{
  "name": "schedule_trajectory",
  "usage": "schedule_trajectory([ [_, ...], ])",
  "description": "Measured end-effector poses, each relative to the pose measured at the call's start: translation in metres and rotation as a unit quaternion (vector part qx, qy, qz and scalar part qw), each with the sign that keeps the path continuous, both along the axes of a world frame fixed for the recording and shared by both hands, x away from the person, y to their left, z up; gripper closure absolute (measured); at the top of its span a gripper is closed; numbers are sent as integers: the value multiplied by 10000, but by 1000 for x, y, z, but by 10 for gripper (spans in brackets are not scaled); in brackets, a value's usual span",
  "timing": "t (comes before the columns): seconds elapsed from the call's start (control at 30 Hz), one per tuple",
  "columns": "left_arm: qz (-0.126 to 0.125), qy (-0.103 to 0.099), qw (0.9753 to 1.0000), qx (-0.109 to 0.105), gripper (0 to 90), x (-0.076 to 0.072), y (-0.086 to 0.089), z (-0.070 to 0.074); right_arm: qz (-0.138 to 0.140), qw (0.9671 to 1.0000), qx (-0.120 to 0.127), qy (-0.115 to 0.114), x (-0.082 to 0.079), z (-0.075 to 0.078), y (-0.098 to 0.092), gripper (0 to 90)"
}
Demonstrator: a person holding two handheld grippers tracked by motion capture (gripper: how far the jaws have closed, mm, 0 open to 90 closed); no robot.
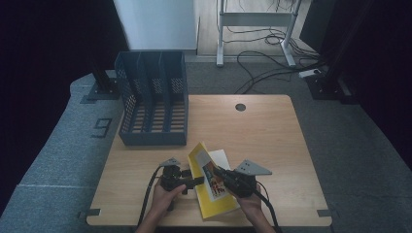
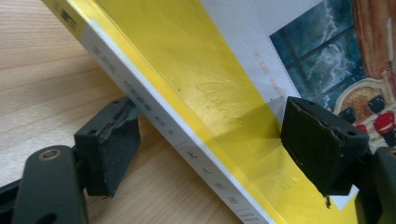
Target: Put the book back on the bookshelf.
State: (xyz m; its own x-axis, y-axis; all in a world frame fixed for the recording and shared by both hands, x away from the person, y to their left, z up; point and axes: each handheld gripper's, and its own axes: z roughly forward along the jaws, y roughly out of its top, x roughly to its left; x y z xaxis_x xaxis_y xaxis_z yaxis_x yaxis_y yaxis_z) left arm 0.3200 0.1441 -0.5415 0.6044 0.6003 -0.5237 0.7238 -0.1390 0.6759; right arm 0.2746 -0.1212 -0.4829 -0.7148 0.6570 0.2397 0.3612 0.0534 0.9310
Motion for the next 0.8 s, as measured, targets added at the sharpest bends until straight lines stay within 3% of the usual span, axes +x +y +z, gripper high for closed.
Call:
schedule_trajectory([
  [0.2, -12, 37, 10000, -65, 195, -1, -1, 0, 41, 10000, 29, -73, -1, 1, 1, 871],
  [0.33, 16, 73, 10000, 45, 196, 0, -2, -2, 42, 10000, 82, 28, 2, -2, -1, 871],
  [0.37, 35, 123, 9998, 147, 198, 1, -3, -3, -11, 9998, 121, 179, 5, -6, -3, 871],
  [0.47, 82, 170, 9995, 236, 203, 1, -5, -5, -78, 9993, 147, 339, 9, -11, -4, 871],
  [0.63, 197, 170, 9990, 366, 241, 2, -6, -5, -163, 9983, -88, 550, 14, -15, -6, 868],
  [0.8, 285, 165, 9986, 404, 269, 1, -7, -5, -365, 9945, -396, 900, 23, -24, -11, 846],
])
